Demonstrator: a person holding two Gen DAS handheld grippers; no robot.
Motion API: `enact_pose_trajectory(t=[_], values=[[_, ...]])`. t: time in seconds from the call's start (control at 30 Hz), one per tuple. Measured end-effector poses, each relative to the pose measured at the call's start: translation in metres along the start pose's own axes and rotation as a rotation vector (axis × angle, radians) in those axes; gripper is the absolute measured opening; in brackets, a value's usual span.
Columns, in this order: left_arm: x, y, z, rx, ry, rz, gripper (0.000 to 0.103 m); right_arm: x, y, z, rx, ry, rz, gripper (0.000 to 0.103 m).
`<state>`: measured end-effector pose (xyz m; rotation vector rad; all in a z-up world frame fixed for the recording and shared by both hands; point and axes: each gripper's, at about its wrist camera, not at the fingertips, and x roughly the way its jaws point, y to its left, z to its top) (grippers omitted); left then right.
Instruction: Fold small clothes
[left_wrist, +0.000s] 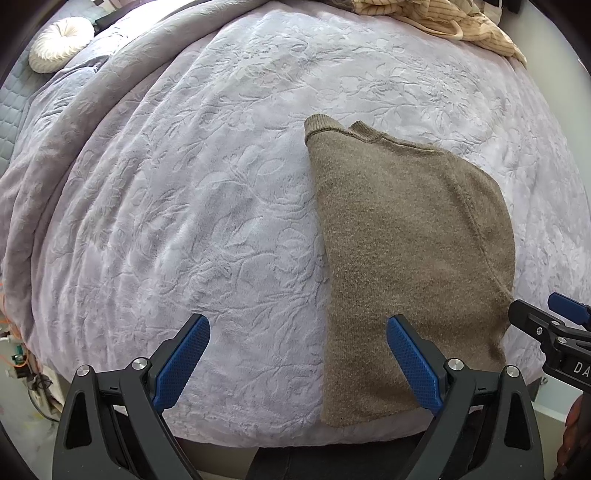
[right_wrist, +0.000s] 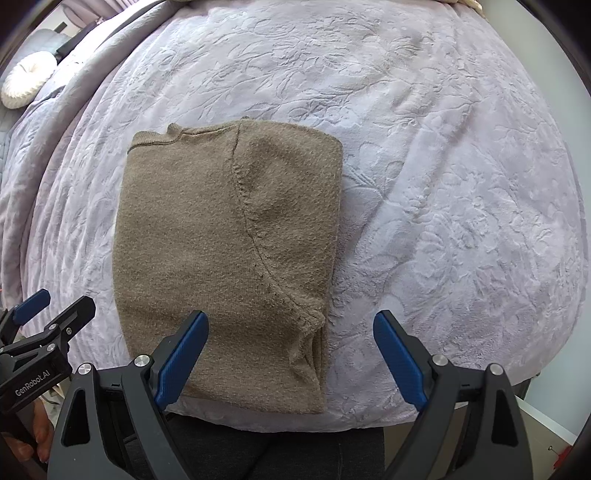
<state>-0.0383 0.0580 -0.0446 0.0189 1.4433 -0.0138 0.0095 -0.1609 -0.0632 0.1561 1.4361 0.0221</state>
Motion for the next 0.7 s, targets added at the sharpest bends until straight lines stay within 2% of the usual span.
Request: enact_pose_trajectory(t=[0.7], values=[[-0.0010, -0.0015, 0.0011, 0.032, -0.012, -0.019, 0.097, 0.0021, 0.0038, -0.0002, -0.017, 0.002, -0.001, 0.092]])
